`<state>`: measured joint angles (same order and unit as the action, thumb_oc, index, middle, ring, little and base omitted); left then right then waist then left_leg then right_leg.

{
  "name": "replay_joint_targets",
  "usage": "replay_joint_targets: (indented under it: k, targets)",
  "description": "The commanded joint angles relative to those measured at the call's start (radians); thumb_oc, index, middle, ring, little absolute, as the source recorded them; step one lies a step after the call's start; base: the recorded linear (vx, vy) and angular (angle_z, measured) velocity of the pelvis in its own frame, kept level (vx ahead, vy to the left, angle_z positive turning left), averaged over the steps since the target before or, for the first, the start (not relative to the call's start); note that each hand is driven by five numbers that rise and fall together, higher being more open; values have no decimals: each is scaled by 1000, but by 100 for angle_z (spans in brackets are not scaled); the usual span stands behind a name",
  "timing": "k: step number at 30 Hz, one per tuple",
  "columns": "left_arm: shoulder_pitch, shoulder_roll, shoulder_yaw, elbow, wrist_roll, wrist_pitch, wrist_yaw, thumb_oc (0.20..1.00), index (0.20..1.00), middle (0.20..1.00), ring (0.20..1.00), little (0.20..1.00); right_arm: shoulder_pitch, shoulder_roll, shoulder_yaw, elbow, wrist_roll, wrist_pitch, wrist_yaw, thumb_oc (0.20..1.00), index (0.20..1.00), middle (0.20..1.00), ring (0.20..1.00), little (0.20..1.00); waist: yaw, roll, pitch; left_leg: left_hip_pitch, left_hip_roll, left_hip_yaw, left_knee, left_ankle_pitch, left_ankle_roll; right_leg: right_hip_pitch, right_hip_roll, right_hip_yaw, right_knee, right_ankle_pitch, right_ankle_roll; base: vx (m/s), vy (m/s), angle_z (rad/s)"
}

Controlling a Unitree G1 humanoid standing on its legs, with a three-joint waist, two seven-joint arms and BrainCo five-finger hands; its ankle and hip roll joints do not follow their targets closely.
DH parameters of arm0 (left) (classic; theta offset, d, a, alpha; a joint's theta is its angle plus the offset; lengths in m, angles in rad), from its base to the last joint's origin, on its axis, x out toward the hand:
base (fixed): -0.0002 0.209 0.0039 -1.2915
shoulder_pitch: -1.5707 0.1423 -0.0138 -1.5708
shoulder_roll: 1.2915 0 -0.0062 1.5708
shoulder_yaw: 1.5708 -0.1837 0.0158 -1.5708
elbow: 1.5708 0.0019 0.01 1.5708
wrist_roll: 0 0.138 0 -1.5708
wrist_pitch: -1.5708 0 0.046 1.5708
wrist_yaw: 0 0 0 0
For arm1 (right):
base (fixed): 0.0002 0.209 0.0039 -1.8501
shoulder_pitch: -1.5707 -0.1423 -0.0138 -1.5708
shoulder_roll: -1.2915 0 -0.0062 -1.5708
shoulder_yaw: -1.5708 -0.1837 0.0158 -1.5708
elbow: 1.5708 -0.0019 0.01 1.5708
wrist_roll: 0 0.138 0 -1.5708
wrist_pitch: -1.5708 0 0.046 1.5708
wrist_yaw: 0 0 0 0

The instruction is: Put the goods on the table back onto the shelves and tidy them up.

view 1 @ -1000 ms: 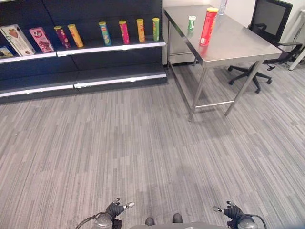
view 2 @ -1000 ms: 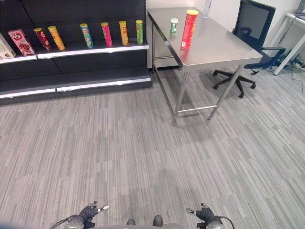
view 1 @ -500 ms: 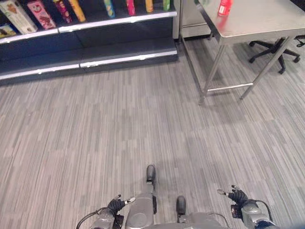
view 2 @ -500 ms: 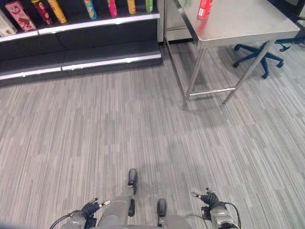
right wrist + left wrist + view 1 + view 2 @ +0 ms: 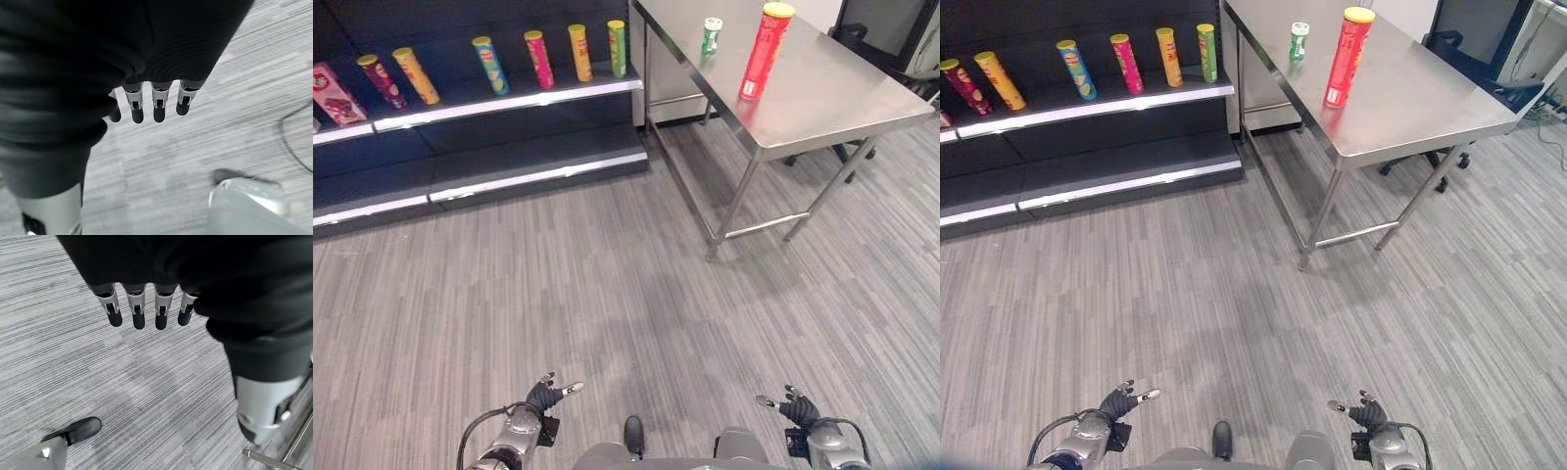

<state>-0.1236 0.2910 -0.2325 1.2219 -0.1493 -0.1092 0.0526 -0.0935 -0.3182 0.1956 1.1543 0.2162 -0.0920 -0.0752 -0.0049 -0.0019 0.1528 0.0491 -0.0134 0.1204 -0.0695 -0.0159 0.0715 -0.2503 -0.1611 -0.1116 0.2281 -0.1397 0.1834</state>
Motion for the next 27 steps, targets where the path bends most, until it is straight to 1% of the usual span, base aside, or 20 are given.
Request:
replay_joint_targets:
  k: [1,5,6,8,9,10,11,12,13,14,15,17,18,19,21,22,23,24,26,27]
  targets:
    - [-1,7,16,-14,5,-27,2,1000,1000,1000,1000,1000,3,-39,31,39,-11,7,-6,1000,1000,1000,1000,1000,-28,-24,16,14,-25,-103,80,-117,-95,-11,72,-24,-167,135,40,350,-47,32]
    - [13,-10,22,11,40,-28,-12,1000,1000,1000,1000,1000,24,-40,27,58,-24,11,-3,1000,1000,1000,1000,1000,-65,-21,15,132,-19,-159,57,-182,-112,-46,126,-22,-263,187,61,583,-162,42]
    - [22,-15,21,24,52,-35,-12,1000,1000,1000,1000,1000,41,-45,20,64,-21,9,1,1000,1000,1000,1000,1000,-69,-28,-4,171,-1,-183,59,-215,-127,-17,117,-8,-264,206,46,340,-164,103]
    - [24,-21,22,34,55,-31,-11,1000,1000,1000,1000,1000,46,-47,18,69,-19,7,5,1000,1000,1000,1000,1000,-72,-29,-15,182,14,-189,72,-223,-137,-12,113,-13,-241,212,30,387,-234,93]
    - [25,-24,24,32,47,-30,-9,1000,1000,1000,1000,1000,46,-48,18,72,-17,6,5,1000,1000,1000,1000,1000,-78,-21,-18,179,40,-187,92,-211,-152,-3,113,-22,-228,208,22,506,-376,33]
    - [27,-32,31,31,32,-32,-5,1000,1000,1000,1000,1000,49,-51,20,84,-24,6,1,1000,1000,1000,1000,1000,-75,-8,-26,166,75,-186,162,-161,-183,20,123,-41,-217,192,6,337,-265,33]
    - [27,-31,31,31,32,-32,-5,1000,1000,1000,1000,1000,49,-51,20,84,-24,6,1,1000,1000,1000,1000,1000,-78,-11,-28,162,71,-189,161,-157,-183,17,119,-42,-217,193,6,344,-263,36]
    - [29,-38,32,30,16,-35,-6,1000,1000,1000,1000,1000,47,-53,23,85,-19,1,3,1000,1000,1000,1000,1000,-77,-3,-35,142,85,-193,239,-99,-205,51,135,-46,-225,178,-10,323,-251,35]
    - [35,-35,29,11,6,-32,-10,1000,1000,1000,1000,1000,46,-58,23,73,-12,3,9,1000,1000,1000,1000,1000,-73,-20,-33,62,88,-178,420,-4,-220,104,130,-42,-227,142,-36,327,-249,11]
    - [35,-35,29,11,6,-32,-10,1000,1000,1000,1000,1000,46,-58,23,73,-12,3,9,1000,1000,1000,1000,1000,-74,-19,-33,58,89,-179,426,-6,-220,103,131,-43,-226,142,-36,405,-340,21]
    - [31,-36,29,-6,-20,-31,-6,1000,1000,1000,1000,1000,41,-64,28,63,-2,-2,6,1000,1000,1000,1000,1000,-69,-40,-19,-12,89,-148,601,52,-220,158,128,-31,-230,109,-64,286,-242,12]
    - [30,-35,32,-12,-30,-30,-4,1000,1000,1000,1000,1000,37,-66,28,58,1,0,4,1000,1000,1000,1000,1000,-63,-46,-13,-34,110,-117,653,54,-208,185,129,-25,-232,93,-77,282,-208,-6]
    - [31,-39,30,-19,-35,-31,-8,1000,1000,1000,1000,1000,32,-72,25,51,13,-1,5,1000,1000,1000,1000,1000,-53,-53,-11,-81,141,-51,631,42,-189,231,121,-28,-237,69,-85,184,-98,-14]
    - [31,-39,30,-19,-35,-31,-8,1000,1000,1000,1000,1000,32,-72,25,51,13,-1,5,1000,1000,1000,1000,1000,-50,-50,-7,-76,144,-49,634,38,-189,235,124,-26,-237,68,-85,297,-145,-6]
    - [27,-45,22,-22,-31,-29,-10,1000,1000,1000,1000,1000,29,-75,18,41,23,-7,2,1000,1000,1000,1000,1000,-45,-48,-11,-99,141,-22,521,-11,-178,261,123,-27,-243,52,-79,275,-45,-18]
    - [21,-50,10,-20,-21,-31,-10,1000,1000,1000,1000,1000,30,-79,12,27,30,-10,1,1000,1000,1000,1000,1000,-39,-42,-7,-148,131,-3,359,-42,-181,282,116,-36,-241,33,-67,352,-2,-14]
    - [22,-49,9,-22,-19,-31,-10,1000,1000,1000,1000,1000,31,-80,10,19,30,-12,-1,1000,1000,1000,1000,1000,-33,-30,-5,-177,125,-13,270,-7,-188,298,128,-34,-248,27,-62,280,-2,7]
    - [22,-49,8,-22,-19,-31,-10,1000,1000,1000,1000,1000,31,-81,10,19,30,-12,-1,1000,1000,1000,1000,1000,-34,-32,-3,-170,123,-13,263,-5,-188,304,126,-34,-249,25,-62,211,4,25]
    - [27,-47,6,-19,-12,-30,-13,1000,1000,1000,1000,1000,37,-79,10,17,23,-13,-3,1000,1000,1000,1000,1000,-18,-9,0,-196,105,-45,126,76,-204,331,151,-22,-256,12,-58,259,9,5]
    - [32,-47,7,-13,-10,-31,-14,1000,1000,1000,1000,1000,41,-77,10,20,19,-15,-6,1000,1000,1000,1000,1000,-10,-9,6,-221,87,-63,78,93,-210,356,154,-13,-260,-2,-57,295,5,-24]
